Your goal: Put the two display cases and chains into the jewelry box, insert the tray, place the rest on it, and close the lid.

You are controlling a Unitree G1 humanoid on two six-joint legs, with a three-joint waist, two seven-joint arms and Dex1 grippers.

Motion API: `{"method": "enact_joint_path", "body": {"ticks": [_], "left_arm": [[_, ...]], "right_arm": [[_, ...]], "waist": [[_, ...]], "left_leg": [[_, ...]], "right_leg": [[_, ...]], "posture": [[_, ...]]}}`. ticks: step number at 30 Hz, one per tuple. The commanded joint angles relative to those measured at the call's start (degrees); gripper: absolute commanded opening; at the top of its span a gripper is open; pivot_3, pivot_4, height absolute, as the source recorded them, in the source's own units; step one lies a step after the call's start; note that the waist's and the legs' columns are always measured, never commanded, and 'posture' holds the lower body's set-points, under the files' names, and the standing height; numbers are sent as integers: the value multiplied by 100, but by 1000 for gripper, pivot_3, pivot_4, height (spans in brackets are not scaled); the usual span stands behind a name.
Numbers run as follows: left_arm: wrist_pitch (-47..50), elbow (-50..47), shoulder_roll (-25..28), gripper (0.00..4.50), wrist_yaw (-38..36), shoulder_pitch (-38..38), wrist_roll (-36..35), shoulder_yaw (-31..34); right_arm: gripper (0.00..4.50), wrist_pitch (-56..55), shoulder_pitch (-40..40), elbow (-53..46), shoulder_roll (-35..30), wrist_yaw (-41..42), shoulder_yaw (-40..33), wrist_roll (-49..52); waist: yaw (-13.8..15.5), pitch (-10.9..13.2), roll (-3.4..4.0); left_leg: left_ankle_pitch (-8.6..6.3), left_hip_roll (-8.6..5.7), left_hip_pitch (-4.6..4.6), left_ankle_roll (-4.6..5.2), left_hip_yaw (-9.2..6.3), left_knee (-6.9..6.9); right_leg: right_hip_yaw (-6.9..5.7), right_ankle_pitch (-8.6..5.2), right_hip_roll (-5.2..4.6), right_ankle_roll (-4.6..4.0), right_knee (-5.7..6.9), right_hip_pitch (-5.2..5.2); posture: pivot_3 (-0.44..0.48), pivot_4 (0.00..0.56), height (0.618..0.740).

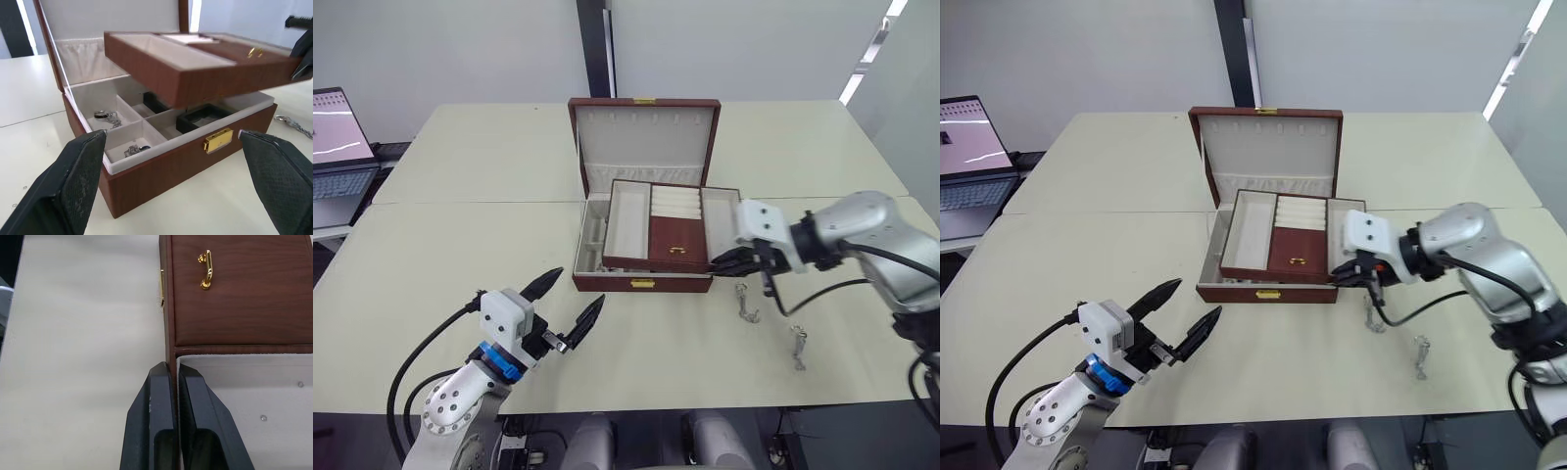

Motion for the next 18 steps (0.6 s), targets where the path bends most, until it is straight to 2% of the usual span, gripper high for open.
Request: {"method": "enact_joint_path", "body": {"ticks": [1, 18], "left_arm": [[38, -418, -52, 4500, 276, 126, 54, 49], [97, -672, -72, 4500, 648, 272, 52, 83]], "right_arm": [[15, -147, -400, 231, 233, -54, 116, -277], [15, 27, -851, 585, 856, 9, 505, -712]], "waist": [[7, 0, 0], [8, 0, 0]], "left_leg": [[0, 0, -1, 0, 0, 0], [0, -1, -12, 0, -2, 0]], "right_leg": [[0, 0, 0, 0, -1, 0], [-2, 0, -1, 0, -1, -11]], "posture": [[0, 150, 740], [0, 150, 740]]}}
